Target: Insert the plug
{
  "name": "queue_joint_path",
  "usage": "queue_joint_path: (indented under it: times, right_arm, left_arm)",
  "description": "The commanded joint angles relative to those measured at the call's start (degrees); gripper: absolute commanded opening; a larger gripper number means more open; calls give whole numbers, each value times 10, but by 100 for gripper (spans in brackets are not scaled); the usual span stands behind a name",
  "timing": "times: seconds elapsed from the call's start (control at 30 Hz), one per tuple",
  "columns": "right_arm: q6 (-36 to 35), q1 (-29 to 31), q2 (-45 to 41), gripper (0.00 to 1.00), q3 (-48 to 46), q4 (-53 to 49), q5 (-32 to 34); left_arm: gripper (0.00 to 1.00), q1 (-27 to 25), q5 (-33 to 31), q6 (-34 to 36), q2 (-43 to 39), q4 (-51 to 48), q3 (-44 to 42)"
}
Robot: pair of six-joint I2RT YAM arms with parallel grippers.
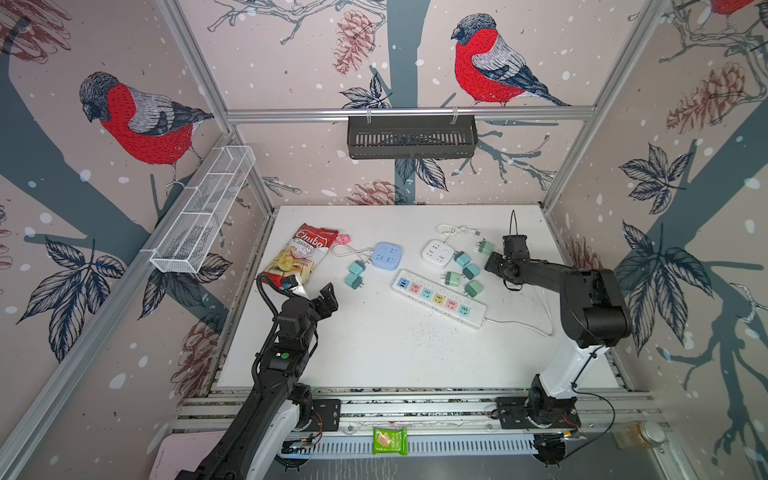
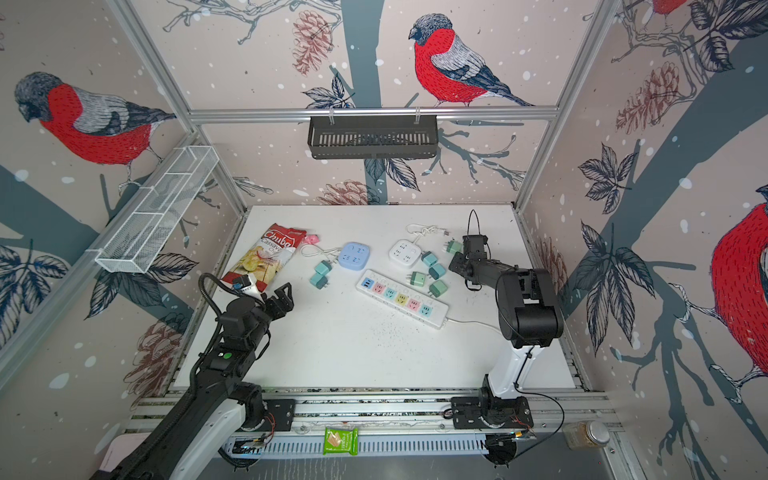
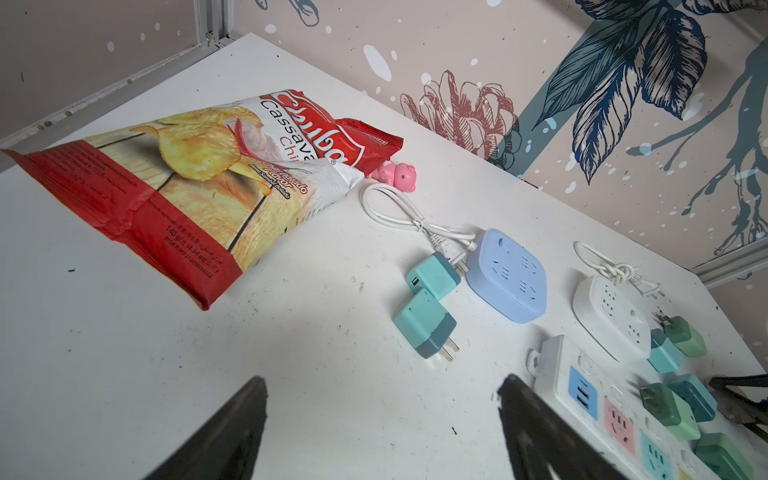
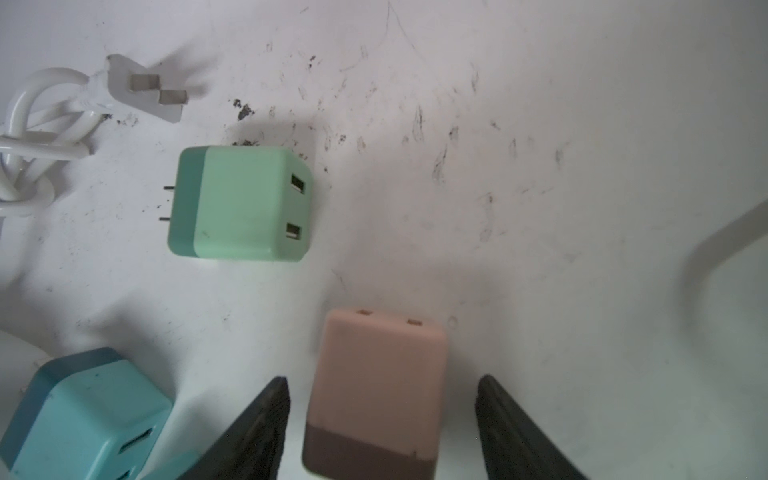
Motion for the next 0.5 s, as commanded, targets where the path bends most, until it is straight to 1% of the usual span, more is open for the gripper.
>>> queue_joint_path:
  times: [0.0, 0.07, 0.13, 0.17, 0.2, 0.23, 0.27, 0.3, 0.37, 0.4, 0.47]
  right_arm:
    - [-3, 2, -6, 77, -8, -8, -10]
    - [-3, 2, -2, 77, -3, -8, -12]
    - [-4, 2, 6, 77, 4, -12, -11]
    - [-3, 2, 8, 77, 6, -14, -10]
    - [-2, 2, 4, 78, 2, -11, -7]
    - [0, 2, -3, 79, -5, -6, -4]
    - [1, 2, -12, 80, -15, 3, -1]
    - [4, 3, -27, 81, -30, 15, 4]
    - [9, 6, -53, 84, -56, 37, 17]
    - [10, 8, -64, 87, -68, 46, 24]
    - [8, 12, -70, 88, -74, 52, 27]
  left_arm:
    - [88, 0, 5, 1, 4, 27, 1]
    - [88, -1, 21, 4, 11, 40, 1]
    - [87, -11, 61, 12, 31, 66, 6]
    - [86, -26, 75, 12, 46, 72, 14]
    - [85, -50, 70, 12, 62, 71, 29]
    - [84, -76, 55, 16, 79, 66, 47]
    - [83, -119, 23, 27, 100, 55, 71]
    - [84, -166, -25, 36, 120, 43, 97]
    - [84, -241, -97, 52, 161, 38, 140]
    - [85, -264, -104, 59, 187, 46, 161]
    - [85, -281, -70, 65, 241, 62, 199]
